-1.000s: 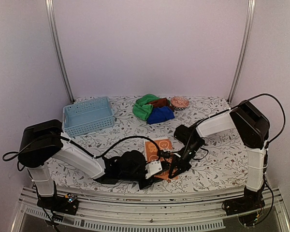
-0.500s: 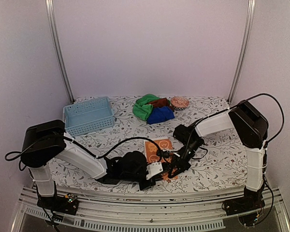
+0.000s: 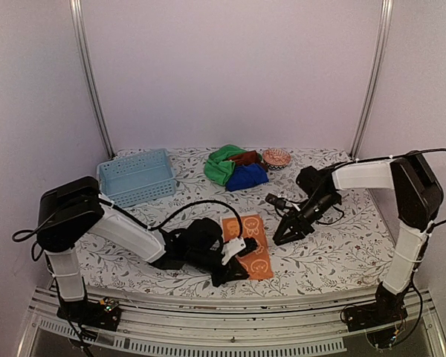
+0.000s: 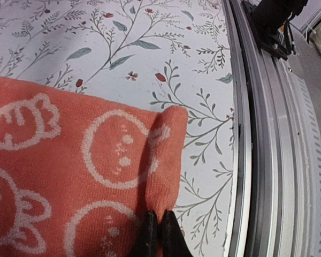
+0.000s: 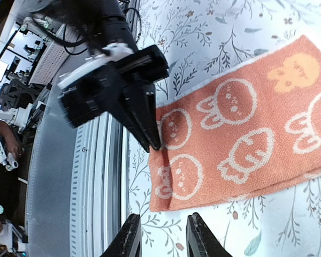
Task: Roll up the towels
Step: Roll the towel at the center of the board.
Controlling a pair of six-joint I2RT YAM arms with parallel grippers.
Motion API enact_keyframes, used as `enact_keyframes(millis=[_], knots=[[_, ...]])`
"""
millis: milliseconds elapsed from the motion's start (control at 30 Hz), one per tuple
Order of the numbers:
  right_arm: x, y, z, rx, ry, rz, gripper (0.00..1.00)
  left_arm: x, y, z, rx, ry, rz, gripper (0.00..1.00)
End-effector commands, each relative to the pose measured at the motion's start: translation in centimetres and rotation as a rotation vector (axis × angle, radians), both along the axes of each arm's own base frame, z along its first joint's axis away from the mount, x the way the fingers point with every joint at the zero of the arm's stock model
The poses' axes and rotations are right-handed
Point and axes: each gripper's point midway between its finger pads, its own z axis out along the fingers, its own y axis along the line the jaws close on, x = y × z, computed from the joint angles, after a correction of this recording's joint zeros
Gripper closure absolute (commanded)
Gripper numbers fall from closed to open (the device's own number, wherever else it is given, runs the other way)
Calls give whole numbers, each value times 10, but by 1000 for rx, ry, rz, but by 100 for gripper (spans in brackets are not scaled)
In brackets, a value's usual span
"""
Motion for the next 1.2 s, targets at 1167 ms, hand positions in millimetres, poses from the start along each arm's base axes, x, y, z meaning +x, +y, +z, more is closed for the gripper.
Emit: enact_keyframes(millis=[1167], knots=[[-34, 33, -106, -403, -941, 272, 83, 46, 24, -42, 65, 721, 291, 100]])
